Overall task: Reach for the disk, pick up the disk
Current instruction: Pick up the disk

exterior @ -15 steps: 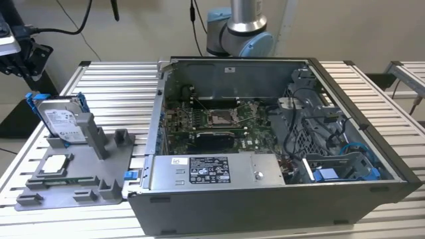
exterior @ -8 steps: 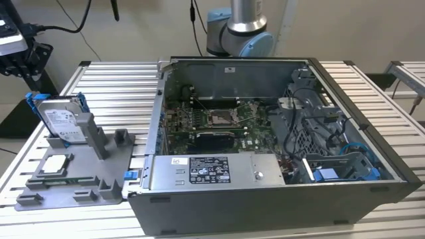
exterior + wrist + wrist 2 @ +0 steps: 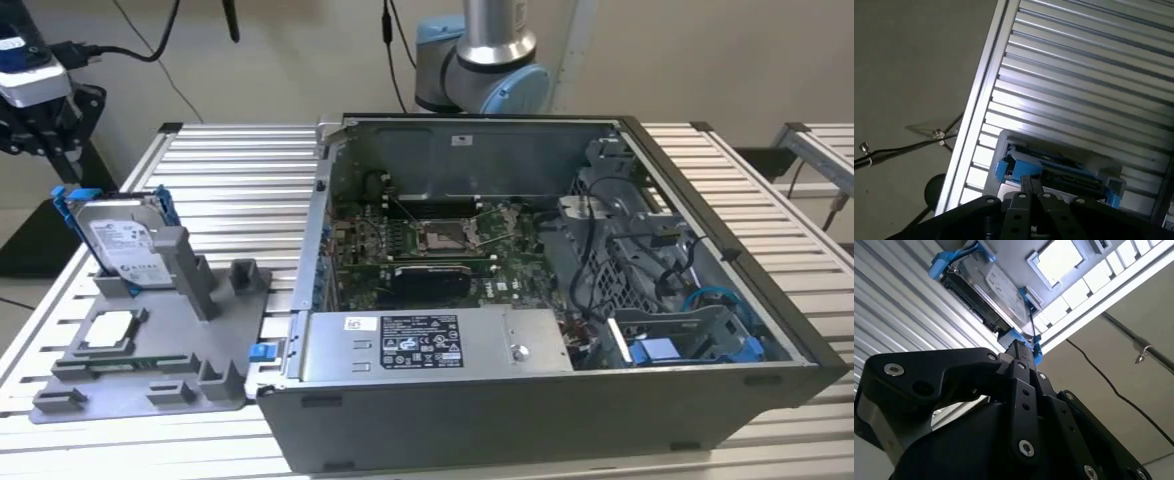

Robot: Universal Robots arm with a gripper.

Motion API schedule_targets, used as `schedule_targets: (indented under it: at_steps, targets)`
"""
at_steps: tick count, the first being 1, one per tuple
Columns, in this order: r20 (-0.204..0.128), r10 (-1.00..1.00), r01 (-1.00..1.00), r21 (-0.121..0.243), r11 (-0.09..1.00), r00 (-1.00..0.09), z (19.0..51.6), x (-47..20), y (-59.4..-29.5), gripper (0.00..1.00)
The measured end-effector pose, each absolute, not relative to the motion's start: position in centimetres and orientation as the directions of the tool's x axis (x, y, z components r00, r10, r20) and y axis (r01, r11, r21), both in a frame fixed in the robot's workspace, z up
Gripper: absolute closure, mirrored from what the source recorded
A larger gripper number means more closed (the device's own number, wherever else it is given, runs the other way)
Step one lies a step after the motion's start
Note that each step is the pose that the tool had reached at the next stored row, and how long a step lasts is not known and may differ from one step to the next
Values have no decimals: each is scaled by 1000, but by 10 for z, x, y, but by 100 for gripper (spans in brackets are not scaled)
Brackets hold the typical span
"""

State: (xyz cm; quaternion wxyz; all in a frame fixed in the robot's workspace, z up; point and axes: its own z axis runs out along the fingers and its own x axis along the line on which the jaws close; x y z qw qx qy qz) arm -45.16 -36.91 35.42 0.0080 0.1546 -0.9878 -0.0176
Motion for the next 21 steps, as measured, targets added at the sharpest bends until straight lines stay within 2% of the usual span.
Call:
schedule_targets:
  at_steps: [10, 21]
  targets:
    - [1, -427, -427, 34, 904, -904, 354, -452, -370, 100]
    - [1, -597, -597, 34, 802, -802, 353, -452, -370, 100]
